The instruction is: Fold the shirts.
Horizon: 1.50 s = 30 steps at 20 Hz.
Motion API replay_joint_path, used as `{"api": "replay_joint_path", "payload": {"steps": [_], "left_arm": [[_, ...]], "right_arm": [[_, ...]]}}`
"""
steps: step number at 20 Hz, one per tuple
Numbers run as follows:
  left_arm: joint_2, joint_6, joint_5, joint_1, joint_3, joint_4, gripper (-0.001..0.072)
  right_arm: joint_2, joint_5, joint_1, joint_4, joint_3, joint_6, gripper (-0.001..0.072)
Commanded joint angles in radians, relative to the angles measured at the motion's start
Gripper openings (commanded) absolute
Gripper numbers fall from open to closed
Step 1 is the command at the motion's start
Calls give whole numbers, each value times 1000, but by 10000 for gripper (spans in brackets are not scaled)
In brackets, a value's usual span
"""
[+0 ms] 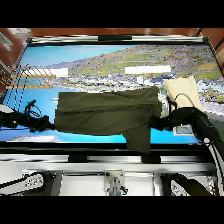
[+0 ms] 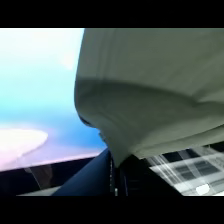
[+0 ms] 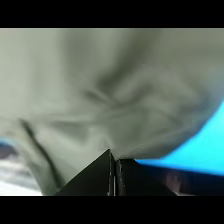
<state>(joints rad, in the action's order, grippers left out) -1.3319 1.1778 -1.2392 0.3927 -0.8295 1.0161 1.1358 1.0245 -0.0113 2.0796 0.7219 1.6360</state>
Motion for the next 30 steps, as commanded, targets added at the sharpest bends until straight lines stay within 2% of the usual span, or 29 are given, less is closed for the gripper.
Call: {"api": "replay_joint_path", "payload": {"steps": [1, 4, 10, 13, 17, 18, 19, 20, 21, 23, 24, 27, 30], "left_arm": [[6, 30, 40, -1, -144, -28, 37], [-34, 97, 138, -11, -284, -90, 37], [-305, 153, 133, -103, -571, -113, 39], [-433, 193, 131, -135, -678, -113, 38], [-523, 275, 127, -143, -703, -112, 44], [-531, 285, 120, -143, -703, -113, 161], [-533, 285, 105, -143, -703, -112, 401], [-532, 282, 86, -142, -710, -112, 620], [-533, 280, 53, -135, -726, -112, 659], [-533, 263, -23, -117, -777, -112, 659], [-531, 263, -58, -107, -805, -112, 659], [-515, 263, -121, -93, -858, -112, 658], [-495, 263, -150, -96, -868, -112, 658]], "right_arm": [[-33, -126, 6, -23, 147, -40, 56], [78, -194, 6, -16, 316, -48, 56], [417, -233, 6, -20, 641, -82, 56], [535, -244, 7, -21, 700, -82, 57], [620, -234, 7, -21, 700, -82, 69], [622, -236, 7, -25, 700, -80, 85], [617, -236, 5, -31, 700, -80, 157], [607, -233, 0, -40, 700, -78, 460], [586, -225, -8, -56, 700, -60, 564], [539, -195, -25, -154, 700, -60, 567], [526, -162, -37, -194, 700, -80, 675], [547, -19, -91, -169, 700, -100, 687], [587, 25, -106, -90, 700, -50, 687]]}}
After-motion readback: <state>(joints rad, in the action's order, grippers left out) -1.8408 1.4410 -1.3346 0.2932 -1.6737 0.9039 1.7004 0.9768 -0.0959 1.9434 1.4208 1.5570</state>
